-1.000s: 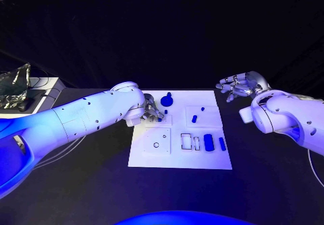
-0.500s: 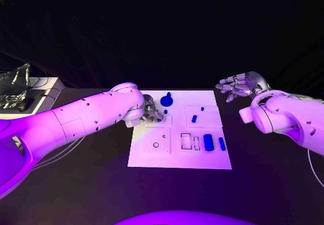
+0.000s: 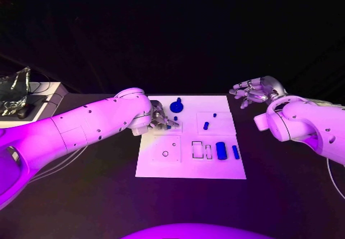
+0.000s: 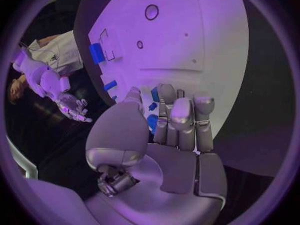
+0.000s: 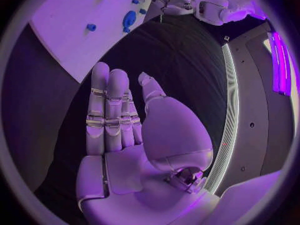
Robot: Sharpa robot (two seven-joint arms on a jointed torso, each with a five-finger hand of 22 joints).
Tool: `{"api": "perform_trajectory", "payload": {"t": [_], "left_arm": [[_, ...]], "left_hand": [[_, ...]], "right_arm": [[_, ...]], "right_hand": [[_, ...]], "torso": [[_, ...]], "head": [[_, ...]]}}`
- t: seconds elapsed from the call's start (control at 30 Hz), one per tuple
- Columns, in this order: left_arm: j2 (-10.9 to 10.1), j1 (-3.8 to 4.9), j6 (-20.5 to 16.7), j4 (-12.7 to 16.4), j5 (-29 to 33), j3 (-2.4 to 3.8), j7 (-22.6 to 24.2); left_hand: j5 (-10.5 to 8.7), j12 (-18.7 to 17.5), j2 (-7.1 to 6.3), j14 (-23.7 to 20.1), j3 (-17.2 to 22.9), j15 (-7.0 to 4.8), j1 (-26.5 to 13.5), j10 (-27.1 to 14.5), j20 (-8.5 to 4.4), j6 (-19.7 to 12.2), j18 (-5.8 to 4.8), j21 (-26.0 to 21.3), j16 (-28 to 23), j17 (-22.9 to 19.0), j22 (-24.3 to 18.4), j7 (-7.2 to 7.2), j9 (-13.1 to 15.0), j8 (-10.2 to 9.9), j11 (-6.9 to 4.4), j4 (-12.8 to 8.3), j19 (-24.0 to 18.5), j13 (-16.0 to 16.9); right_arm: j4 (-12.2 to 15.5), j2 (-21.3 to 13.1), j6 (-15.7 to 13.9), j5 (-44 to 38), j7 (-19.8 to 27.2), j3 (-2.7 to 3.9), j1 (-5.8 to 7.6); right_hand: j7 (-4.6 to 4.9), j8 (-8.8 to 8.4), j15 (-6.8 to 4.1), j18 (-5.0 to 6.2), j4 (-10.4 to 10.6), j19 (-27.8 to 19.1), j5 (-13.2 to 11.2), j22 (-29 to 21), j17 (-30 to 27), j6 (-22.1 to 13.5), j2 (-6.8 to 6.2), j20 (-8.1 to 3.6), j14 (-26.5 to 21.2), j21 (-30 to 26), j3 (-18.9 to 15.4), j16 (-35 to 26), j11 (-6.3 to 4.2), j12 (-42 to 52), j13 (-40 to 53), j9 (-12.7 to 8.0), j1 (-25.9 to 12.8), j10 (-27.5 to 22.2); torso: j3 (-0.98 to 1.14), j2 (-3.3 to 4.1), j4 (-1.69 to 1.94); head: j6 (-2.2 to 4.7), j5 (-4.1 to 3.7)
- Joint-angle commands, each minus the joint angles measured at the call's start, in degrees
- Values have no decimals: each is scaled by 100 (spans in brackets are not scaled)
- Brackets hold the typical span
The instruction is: Assemble the parts on the task board
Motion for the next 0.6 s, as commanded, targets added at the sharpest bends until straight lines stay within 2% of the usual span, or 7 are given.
{"api": "perform_trajectory", "payload": {"t": [0.03,0.07,0.1,0.13,0.27,0.37,0.6], "left_arm": [[-33,-1,-98,81,36,19,-17],[-48,-1,-103,104,40,30,-21],[-73,-1,-104,140,43,51,-31],[-89,-1,-102,163,43,65,-37],[-173,-2,-95,273,39,169,-57],[-236,-1,-87,344,23,269,-67],[-397,4,76,415,10,554,-137]], "left_hand": [[-412,27,-116,28,114,9,-95,-2,2,-14,-111,-10,37,10,14,33,6,30,21,32,39,-6],[-463,29,-163,29,129,8,-168,1,1,-12,-113,-3,40,13,24,31,5,30,19,36,47,-6],[-473,30,-207,30,181,4,-236,3,-3,-11,-115,0,43,17,34,28,5,31,16,42,55,-7],[-476,32,-220,30,198,2,-262,8,-7,-7,-116,4,45,20,41,26,7,34,14,41,61,-8],[-479,29,-229,29,251,-2,-284,14,-14,-7,-121,5,47,25,52,21,15,43,9,41,67,-14],[-479,31,-192,29,265,-3,-265,19,-20,-11,-125,2,45,23,60,21,24,50,9,31,69,-20],[-474,1,-139,-48,269,39,-70,-114,-3,-130,-115,-105,-89,-137,-23,88,0,-12,65,-6,-37,-11]], "right_arm": [[-9,-1,79,-2,66,2,-7],[-12,-1,78,-2,64,2,-9],[-14,0,76,-2,62,2,-10],[-14,2,75,-3,61,2,-11],[-14,5,72,-5,62,2,-15],[-18,3,71,-6,63,2,-17],[-34,-15,59,-2,62,2,-19]], "right_hand": [[31,-17,0,-84,3,-40,232,-9,7,-18,-50,-6,25,34,-70,-25,14,-16,-7,-5,-11,46],[31,-17,1,-84,1,-40,276,-9,7,-19,-51,-6,25,35,-84,-26,14,-16,-7,-6,-13,46],[30,-19,-1,-83,-105,-44,287,-39,8,-21,142,-5,26,52,-457,-28,11,-13,-8,3,69,36],[30,-19,-1,-82,-131,-45,290,-46,8,-21,189,-5,26,56,-548,-29,11,-12,-8,5,89,34],[31,-19,-2,-82,-140,-45,288,-46,8,-22,188,-6,27,57,-543,-29,10,-14,-9,5,101,34],[30,-18,-2,-83,-139,-44,285,-48,9,-18,195,-7,28,63,-539,-28,10,-16,-13,3,89,40],[30,-17,-2,-83,-136,-45,284,-49,9,-17,195,-7,29,64,-540,-27,11,-18,-14,2,79,40]], "torso": [[5,-3,-1],[5,-3,-1],[5,-3,0],[6,-3,-2],[8,5,-11],[5,0,-2],[7,-2,7]], "head": [[1,-13],[1,-13],[5,-11],[7,-8],[55,0],[60,-3],[106,-12]]}}
